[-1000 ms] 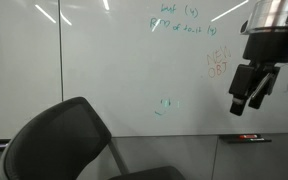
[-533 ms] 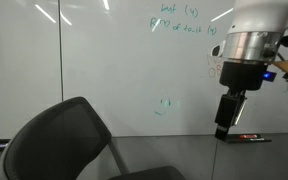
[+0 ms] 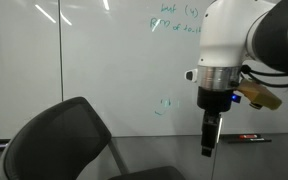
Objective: Use the duster to erase the writings on the board
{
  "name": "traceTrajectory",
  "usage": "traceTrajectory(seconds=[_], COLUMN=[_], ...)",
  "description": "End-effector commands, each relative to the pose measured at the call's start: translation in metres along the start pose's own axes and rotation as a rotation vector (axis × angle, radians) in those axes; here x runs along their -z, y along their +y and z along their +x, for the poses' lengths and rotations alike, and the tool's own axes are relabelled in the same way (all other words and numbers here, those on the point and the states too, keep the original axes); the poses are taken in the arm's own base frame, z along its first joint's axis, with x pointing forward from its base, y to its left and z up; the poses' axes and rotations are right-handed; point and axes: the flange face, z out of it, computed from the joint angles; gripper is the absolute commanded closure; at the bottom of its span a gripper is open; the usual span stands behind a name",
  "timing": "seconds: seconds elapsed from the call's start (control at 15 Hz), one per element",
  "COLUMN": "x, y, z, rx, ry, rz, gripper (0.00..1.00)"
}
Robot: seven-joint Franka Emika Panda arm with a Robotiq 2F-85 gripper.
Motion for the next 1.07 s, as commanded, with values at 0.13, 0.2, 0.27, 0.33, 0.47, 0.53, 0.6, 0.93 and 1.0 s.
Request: traceTrajectory(seconds=[0.13, 0.2, 0.27, 0.33, 0.47, 0.53, 0.6, 0.93, 1.0], x=[-0.041, -0.049, -0.058, -0.067, -0.082, -0.091, -0.099, -0.144, -0.154], y=[-0.012, -0.015, -0.019, -0.024, -0.032, -0.038, -0.044, -0.072, -0.076], z=[0.04, 0.044, 0.048, 0.052, 0.06, 0.064, 0.069, 0.092, 0.096], rx=[0.164, 0.187, 0.211, 0.231, 0.269, 0.288, 0.306, 0.384, 0.398], ry=[-0.049, -0.059, -0.071, -0.083, -0.101, -0.109, -0.115, -0.132, -0.138], rz=[-0.047, -0.056, -0.06, -0.064, -0.068, -0.069, -0.07, -0.096, -0.103], gripper=[0.0, 0.0, 0.0, 0.0, 0.0, 0.0, 0.0, 0.0, 0.0])
